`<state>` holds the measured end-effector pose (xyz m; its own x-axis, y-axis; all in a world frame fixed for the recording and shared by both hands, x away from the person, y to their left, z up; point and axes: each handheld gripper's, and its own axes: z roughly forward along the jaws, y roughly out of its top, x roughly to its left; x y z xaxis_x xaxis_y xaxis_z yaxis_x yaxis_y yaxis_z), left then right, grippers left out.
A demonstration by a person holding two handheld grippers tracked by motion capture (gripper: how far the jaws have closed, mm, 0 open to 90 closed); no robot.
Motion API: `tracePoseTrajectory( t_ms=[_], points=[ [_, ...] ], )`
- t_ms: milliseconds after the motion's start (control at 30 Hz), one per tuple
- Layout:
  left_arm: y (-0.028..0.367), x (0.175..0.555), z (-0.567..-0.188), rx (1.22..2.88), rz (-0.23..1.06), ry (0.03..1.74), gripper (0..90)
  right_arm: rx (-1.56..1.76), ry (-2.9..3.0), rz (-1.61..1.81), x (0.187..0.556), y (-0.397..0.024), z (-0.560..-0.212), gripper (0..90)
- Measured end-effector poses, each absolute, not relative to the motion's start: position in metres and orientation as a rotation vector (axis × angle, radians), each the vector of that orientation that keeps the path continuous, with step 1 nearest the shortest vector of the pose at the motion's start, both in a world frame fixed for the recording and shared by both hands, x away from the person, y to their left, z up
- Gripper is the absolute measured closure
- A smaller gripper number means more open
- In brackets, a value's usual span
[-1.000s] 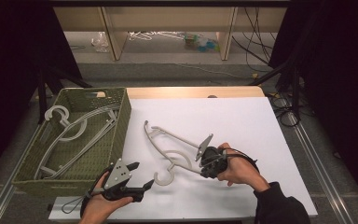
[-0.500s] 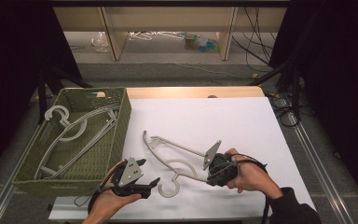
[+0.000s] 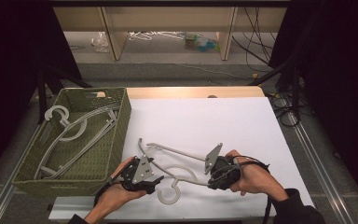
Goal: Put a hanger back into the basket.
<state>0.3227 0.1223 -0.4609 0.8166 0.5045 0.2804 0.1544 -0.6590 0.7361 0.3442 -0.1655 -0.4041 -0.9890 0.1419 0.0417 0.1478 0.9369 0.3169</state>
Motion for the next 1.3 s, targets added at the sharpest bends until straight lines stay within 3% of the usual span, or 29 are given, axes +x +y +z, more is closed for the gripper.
tracePoseTrajectory(
  t_ms=[500, 533, 700, 1067, 1300],
  points=[
    [0.103, 0.333, -0.468, 2.352, 0.649, 0.285, 46.2, -0.202, -3.064, -0.525, 0.343, -0.165, -0.403, 82.4],
    [0.102, 0.332, -0.467, 2.354, 0.648, 0.254, 52.4, -0.205, -3.063, -0.526, 0.343, -0.166, -0.402, 82.5],
    [0.099, 0.33, -0.466, 2.375, 0.652, 0.151, 61.1, -0.188, -3.066, -0.533, 0.344, -0.167, -0.401, 82.3],
    [0.091, 0.317, -0.44, 2.425, 0.648, -0.102, 74.3, -0.155, -3.035, -0.679, 0.36, -0.194, -0.396, 77.7],
    [0.088, 0.307, -0.423, 2.374, 0.6, -0.091, 78.6, -0.245, -3.043, -0.705, 0.367, -0.202, -0.398, 72.2]
  ],
)
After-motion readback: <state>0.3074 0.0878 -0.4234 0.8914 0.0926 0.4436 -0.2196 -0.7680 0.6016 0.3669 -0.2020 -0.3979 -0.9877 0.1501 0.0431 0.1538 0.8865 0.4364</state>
